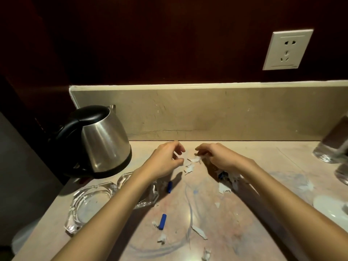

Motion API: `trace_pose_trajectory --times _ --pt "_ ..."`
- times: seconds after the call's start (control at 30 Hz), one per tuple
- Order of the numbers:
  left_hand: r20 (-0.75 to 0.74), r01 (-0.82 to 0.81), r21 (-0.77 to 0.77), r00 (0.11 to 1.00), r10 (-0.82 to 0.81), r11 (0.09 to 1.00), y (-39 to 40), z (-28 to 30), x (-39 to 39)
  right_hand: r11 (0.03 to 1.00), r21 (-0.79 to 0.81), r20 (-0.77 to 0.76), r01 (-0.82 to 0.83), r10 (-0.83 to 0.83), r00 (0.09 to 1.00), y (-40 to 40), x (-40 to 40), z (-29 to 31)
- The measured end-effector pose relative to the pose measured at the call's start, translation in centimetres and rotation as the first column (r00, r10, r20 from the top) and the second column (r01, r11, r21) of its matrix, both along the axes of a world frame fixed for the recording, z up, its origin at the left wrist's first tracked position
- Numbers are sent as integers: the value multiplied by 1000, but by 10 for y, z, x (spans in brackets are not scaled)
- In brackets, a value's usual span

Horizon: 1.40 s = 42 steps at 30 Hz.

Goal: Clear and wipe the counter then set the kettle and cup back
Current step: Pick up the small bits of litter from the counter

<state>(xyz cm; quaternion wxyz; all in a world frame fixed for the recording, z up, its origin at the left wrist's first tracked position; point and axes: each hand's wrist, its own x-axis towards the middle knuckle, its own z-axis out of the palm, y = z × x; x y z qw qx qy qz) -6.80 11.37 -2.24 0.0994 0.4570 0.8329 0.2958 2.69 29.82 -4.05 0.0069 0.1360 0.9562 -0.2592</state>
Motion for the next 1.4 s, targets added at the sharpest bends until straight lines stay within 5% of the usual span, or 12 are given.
trace_pose_trajectory --times 0.13,0.27,0.43,0.6,0.8,0.97,1.13,1.3,1.4 --pt "15 62 -68 998 -62 996 23 -5 8 986 -148 5 -80 82 997 -6 38 11" --pt "23 173 -236 985 -173 956 45 -9 21 956 -293 -139 4 -46 989 16 78 19" --pt "-65 139 -366 983 -174 920 61 -13 26 960 -152 -156 235 -258 954 61 122 7" --pt "-3 174 -289 983 -183 941 67 -11 38 900 -243 -124 363 -400 908 69 136 -13" --pt "184 322 -211 940 -286 923 62 -6 52 877 -390 -126 282 -354 927 21 108 -26" --pt "190 246 -205 959 -208 947 36 8 36 852 -496 -161 168 -280 946 -14 91 -24" --pt "153 165 -208 979 -134 964 18 14 28 626 -775 -166 85 -331 929 -21 86 -17" --pt "114 136 -335 988 -103 932 5 20 24 827 -539 -213 161 -319 924 -8 81 -12" --pt "93 84 -353 994 -55 932 -8 27 18 862 -481 -177 162 -277 944 -8 73 -21"
